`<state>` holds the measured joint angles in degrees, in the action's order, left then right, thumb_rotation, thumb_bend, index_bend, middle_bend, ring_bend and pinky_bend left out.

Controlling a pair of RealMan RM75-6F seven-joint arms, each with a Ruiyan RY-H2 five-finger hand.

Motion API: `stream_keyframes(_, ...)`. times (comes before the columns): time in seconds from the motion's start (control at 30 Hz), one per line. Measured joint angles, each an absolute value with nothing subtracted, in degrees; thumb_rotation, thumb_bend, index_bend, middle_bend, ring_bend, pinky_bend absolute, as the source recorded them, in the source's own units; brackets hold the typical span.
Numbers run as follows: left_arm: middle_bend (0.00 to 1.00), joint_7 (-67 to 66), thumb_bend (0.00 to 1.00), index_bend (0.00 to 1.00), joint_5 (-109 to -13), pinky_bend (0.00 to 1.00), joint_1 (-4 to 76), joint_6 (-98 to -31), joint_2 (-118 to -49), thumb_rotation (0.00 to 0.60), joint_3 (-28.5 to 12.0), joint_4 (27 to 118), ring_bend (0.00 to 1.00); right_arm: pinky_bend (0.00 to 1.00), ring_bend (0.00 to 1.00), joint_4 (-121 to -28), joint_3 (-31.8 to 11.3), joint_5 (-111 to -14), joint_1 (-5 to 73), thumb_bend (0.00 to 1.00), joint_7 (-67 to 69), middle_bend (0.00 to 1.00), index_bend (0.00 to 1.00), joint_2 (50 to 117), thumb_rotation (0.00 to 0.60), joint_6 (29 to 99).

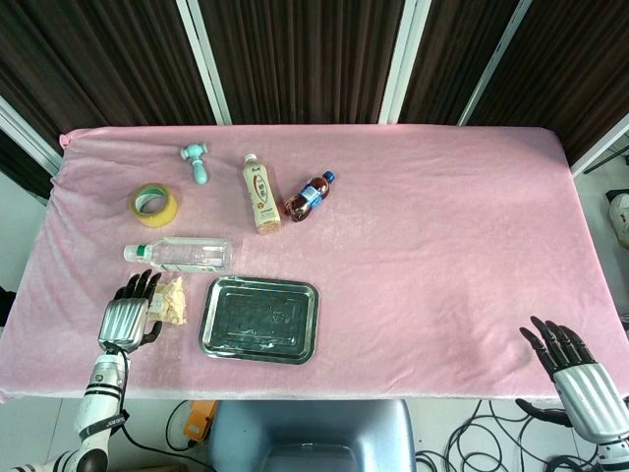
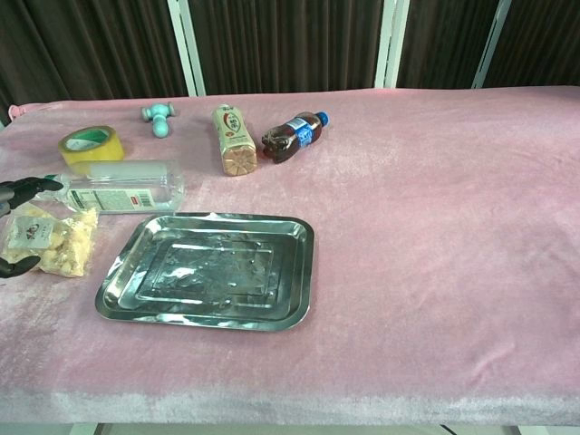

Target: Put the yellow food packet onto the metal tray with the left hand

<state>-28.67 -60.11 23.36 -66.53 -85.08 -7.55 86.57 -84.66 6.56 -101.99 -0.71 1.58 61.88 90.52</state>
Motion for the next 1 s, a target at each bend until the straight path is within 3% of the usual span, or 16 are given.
stream_keyframes(0.43,0.0,-29.0,0.37,0.0,-59.2,0.19,24.1,-66.0,-85.8,0.6,-7.1,85.7,0.0,0.23,0.0,-84.5,6.6,-102.2,-0.8,0.03,2.1,0.0,0.0,61.8,0.6,91.0)
stream_keyframes(0.67,0.04,-29.7,0.37,0.13,-58.1,0.19,25.8,-62.7,-86.6,0.6,-7.1,83.9,0.02,0.23,0.0,-84.4,6.6,-102.4,-0.7,0.03,2.3,0.0,0.0,61.7,0.6,90.9)
stream_keyframes(0.83,0.22,-29.7,0.45,0.31,-57.0,0.26,27.5,-61.5,-89.7,0.6,-8.0,78.2,0.21,0.23,0.0,-84.5,6.7,-102.5,-0.5,0.03,2.7,0.0,0.0,61.4,0.6,90.7)
stream_keyframes(1.0,0.47,-30.0,0.65,0.52,-55.9,0.52,28.5,-61.5,-93.5,0.6,-8.6,71.7,0.48,0.23,0.0,-84.4,6.8,-102.7,-0.5,0.03,3.2,0.0,0.0,61.2,0.6,91.0)
